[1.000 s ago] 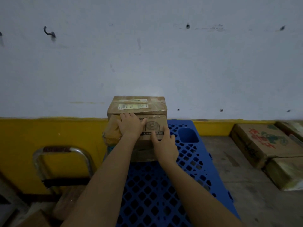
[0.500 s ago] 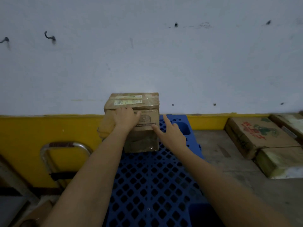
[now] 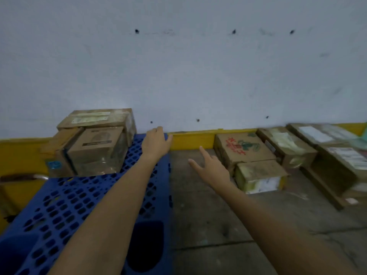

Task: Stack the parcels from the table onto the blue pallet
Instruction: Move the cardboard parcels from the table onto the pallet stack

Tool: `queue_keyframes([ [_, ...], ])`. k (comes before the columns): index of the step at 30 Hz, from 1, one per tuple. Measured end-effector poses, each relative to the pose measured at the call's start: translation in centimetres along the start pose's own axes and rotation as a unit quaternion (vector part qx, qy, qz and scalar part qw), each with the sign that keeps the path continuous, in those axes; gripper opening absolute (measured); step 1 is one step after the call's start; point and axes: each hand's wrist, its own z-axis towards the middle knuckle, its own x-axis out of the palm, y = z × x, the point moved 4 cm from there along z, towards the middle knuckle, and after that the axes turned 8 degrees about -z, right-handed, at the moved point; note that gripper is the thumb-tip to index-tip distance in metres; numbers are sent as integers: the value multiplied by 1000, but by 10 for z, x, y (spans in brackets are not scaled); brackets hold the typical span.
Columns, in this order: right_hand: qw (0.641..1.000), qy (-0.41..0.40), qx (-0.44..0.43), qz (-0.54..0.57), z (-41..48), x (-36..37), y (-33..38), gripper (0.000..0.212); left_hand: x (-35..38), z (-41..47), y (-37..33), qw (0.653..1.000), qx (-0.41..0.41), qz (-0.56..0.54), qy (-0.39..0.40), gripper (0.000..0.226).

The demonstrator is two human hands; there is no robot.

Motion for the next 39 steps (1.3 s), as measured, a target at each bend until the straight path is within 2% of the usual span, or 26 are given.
queue_keyframes([
  [4, 999, -19, 35, 12, -13, -27, -88, 74, 57, -6, -67, 998, 22, -13, 51, 54],
  [9, 991, -40, 126, 15, -16, -57, -180, 75, 121, 0, -143, 993, 66, -9, 95, 52],
  [16, 974, -87, 209, 0, 17, -85, -273, 74, 201, 51, -197, 981, 94, -34, 168, 50],
  [25, 959, -97, 266, -8, 73, -84, -333, 69, 292, 101, -215, 963, 107, -74, 236, 46],
  [30, 955, -82, 287, 2, 88, -84, -359, 71, 321, 108, -233, 957, 107, -56, 263, 50],
  [39, 954, -106, 279, 26, 123, -98, -401, 72, 359, 155, -272, 954, 70, -48, 286, 51],
])
